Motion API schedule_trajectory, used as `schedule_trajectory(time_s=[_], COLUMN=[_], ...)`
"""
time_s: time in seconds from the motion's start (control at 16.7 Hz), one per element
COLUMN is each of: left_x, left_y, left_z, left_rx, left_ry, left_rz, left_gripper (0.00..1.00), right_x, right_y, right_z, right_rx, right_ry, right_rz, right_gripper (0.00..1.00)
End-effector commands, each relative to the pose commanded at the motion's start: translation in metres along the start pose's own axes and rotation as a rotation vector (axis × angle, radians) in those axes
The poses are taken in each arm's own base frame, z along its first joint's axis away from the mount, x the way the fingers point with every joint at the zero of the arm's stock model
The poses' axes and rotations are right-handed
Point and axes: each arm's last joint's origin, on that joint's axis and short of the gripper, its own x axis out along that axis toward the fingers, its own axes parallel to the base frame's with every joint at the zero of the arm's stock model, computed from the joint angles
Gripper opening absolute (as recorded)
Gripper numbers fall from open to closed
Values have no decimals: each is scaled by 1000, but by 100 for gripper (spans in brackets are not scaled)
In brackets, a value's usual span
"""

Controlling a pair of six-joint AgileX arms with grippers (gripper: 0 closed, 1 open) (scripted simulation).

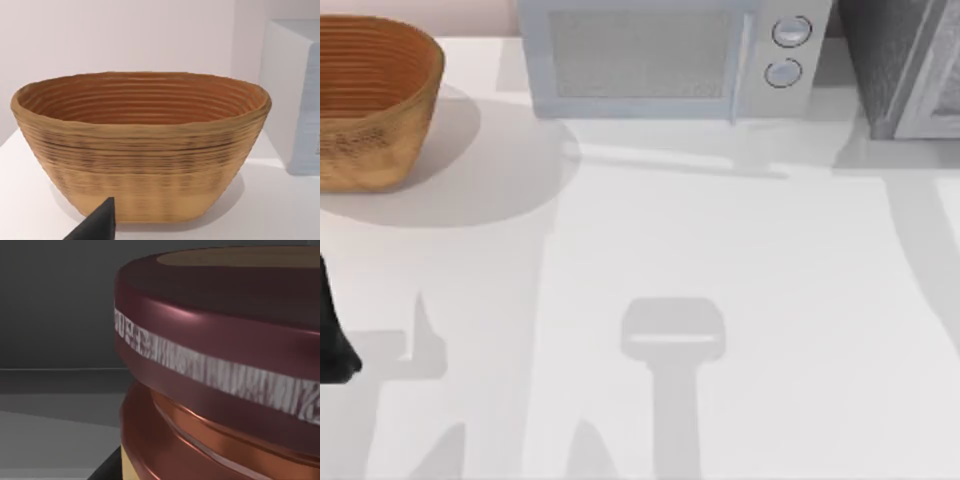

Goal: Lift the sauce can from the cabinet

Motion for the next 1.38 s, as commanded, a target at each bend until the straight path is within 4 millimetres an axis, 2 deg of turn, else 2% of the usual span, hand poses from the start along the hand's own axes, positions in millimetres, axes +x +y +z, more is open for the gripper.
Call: schedule_trajectory(time_s=[0.18, 0.6, 0.78, 0.9, 1.02, 1.14, 1.38], left_x=[0, 0, 0, 0, 0, 0, 0], left_y=[0, 0, 0, 0, 0, 0, 0], left_z=[0, 0, 0, 0, 0, 0, 0], left_rx=[0, 0, 0, 0, 0, 0, 0], left_ry=[0, 0, 0, 0, 0, 0, 0], left_rz=[0, 0, 0, 0, 0, 0, 0], left_gripper=[100, 100, 100, 100, 100, 100, 100], right_x=[-21, -64, -76, -80, -82, -82, -82], right_y=[-10, -28, -32, -34, -35, -36, -36], right_z=[-57, -245, -306, -334, -351, -359, -359], right_rx=[-8, -15, -10, -8, -8, -8, -8], right_ry=[42, 143, 116, 82, 52, 36, 36], right_rz=[2, 6, 9, 11, 12, 13, 13], right_gripper=[0, 0, 0, 0, 0, 0, 0])
